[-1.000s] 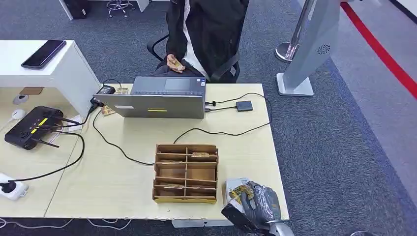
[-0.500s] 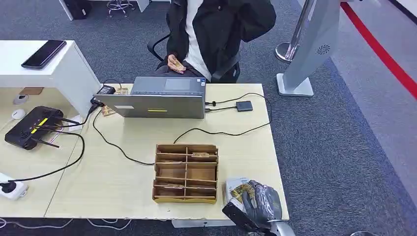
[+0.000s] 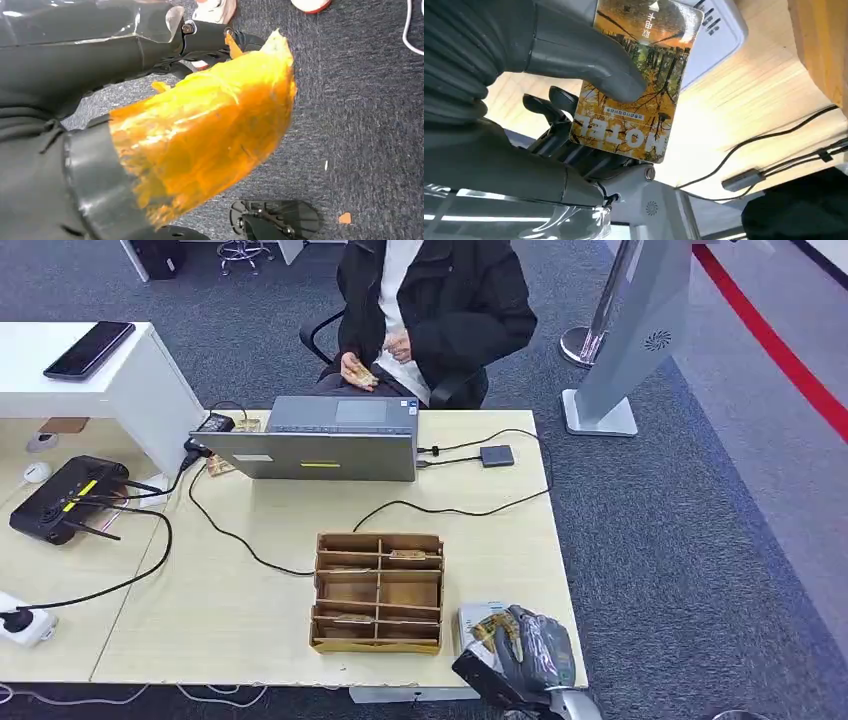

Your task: Pass the card to the sensor for recognition and then transmit it.

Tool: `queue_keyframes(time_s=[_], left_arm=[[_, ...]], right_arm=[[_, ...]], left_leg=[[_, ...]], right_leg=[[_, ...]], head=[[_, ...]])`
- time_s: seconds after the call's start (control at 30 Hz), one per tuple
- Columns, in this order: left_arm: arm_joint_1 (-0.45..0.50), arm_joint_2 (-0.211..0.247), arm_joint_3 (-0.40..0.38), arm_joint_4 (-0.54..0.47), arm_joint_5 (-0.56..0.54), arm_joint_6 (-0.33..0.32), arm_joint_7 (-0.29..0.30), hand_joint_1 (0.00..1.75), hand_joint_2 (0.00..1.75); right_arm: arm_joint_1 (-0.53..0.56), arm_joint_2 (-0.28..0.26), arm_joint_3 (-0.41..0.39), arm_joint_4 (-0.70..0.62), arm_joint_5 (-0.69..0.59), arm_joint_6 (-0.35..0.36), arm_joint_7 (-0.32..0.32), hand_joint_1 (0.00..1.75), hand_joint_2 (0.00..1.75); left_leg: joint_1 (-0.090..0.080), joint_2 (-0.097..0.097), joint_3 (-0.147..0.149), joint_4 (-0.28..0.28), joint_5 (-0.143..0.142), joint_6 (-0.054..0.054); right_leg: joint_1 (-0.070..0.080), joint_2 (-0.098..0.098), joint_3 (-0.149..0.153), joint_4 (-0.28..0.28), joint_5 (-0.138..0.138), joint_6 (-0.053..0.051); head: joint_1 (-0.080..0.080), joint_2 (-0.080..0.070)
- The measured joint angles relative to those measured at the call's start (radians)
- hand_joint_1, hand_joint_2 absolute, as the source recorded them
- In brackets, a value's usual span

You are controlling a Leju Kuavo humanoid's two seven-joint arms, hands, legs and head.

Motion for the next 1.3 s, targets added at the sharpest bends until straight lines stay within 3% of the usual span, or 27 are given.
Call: queue_keyframes(time_s=[0.6,1.3], left_arm=[[-0.001,-0.001,-0.012,-0.002,0.005,0.000,0.000,0.00,0.00],[-0.004,-0.005,-0.025,-0.002,0.023,0.000,-0.003,0.00,0.00]], right_arm=[[0.006,0.009,-0.029,-0.003,0.052,-0.018,0.006,1.75,1.75],[0.026,0.036,-0.092,-0.127,0.166,-0.111,-0.082,1.75,1.75]], left_leg=[[0.000,0.000,0.000,0.000,0.000,0.000],[0.000,0.000,0.000,0.000,0.000,0.000]], right_leg=[[0.000,0.000,0.000,0.000,0.000,0.000],[0.000,0.000,0.000,0.000,0.000,0.000]], head=[[0.000,0.000],[0.000,0.000]])
